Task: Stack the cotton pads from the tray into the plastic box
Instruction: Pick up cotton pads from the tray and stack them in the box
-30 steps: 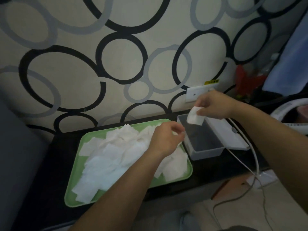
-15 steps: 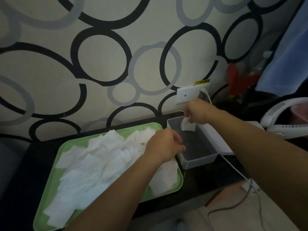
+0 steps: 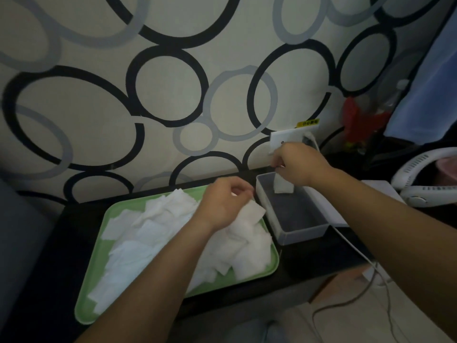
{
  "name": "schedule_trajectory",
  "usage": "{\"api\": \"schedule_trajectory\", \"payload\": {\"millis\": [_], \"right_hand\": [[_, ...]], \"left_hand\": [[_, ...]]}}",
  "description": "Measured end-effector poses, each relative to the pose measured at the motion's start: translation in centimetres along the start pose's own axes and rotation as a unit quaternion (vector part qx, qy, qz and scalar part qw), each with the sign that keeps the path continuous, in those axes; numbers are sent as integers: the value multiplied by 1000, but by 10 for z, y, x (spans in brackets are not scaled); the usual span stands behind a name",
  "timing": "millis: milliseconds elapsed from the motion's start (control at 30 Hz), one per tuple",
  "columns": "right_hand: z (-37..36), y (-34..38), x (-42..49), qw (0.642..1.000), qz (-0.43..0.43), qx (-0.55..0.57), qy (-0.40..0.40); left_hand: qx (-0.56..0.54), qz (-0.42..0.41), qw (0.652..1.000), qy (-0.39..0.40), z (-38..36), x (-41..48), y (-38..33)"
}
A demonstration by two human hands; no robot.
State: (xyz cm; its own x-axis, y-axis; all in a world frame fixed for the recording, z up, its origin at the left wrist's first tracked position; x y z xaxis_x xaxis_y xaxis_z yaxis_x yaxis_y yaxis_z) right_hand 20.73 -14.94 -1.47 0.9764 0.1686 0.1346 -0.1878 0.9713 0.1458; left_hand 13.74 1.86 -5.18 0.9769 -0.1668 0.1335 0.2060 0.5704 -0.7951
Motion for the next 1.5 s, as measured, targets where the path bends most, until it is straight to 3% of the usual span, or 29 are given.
{"api": "schedule_trajectory", "payload": {"millis": [100,200,300,367,733,833,933,1000,1067,1167,1233,1333,1367,1433,1500], "right_hand": [[-3,52,-21,986,75,122,82],[-35,96,-40,976,133,30,171],[-64,106,-46,955,156,-188,169],[-76,101,-45,941,141,-257,169],[-81,98,-36,953,107,-228,169],[-52,91,-35,980,65,-134,130],[-14,80,-44,993,-5,98,67],[-1,85,-59,940,-26,331,76],[2,100,-74,869,-27,481,111],[-5,111,-82,817,-41,563,117],[-9,107,-82,806,-48,580,107],[-30,91,-83,818,-74,553,138],[-39,84,-85,843,-81,513,141],[-52,75,-85,924,-63,352,133],[-70,78,-89,955,-40,235,178]], "left_hand": [[-42,31,997,-62,41,-17,16],[-66,48,992,-94,65,-34,30],[-93,60,987,-116,80,-46,39],[-99,68,985,-121,85,-51,44],[-99,53,986,-121,92,-51,45],[-94,54,987,-115,92,-51,48],[-105,66,987,-103,87,-53,47],[-156,66,983,-77,79,-56,40],[-238,52,969,-42,69,-59,26],[-303,54,950,-45,62,-62,18],[-323,73,942,-60,59,-63,20],[-343,116,928,-92,59,-66,31],[-339,131,925,-107,61,-67,36],[-332,145,924,-124,66,-68,42],[-326,148,925,-128,68,-69,45]]}}
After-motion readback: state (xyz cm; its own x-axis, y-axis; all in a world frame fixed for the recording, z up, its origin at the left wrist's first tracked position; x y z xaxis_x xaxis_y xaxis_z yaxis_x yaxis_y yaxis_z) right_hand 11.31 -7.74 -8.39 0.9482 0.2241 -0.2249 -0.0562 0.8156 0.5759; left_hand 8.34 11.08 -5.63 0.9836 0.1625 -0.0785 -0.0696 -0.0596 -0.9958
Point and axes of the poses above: each hand's wrist, its own x-axis towards the middle knuckle, its own z-axis out of the back of the hand, y = z × x, the point moved 9 cm from there along x, towards the middle knuckle, and after that the axes turned 5 degrees about -z, right-handed, at the moved point
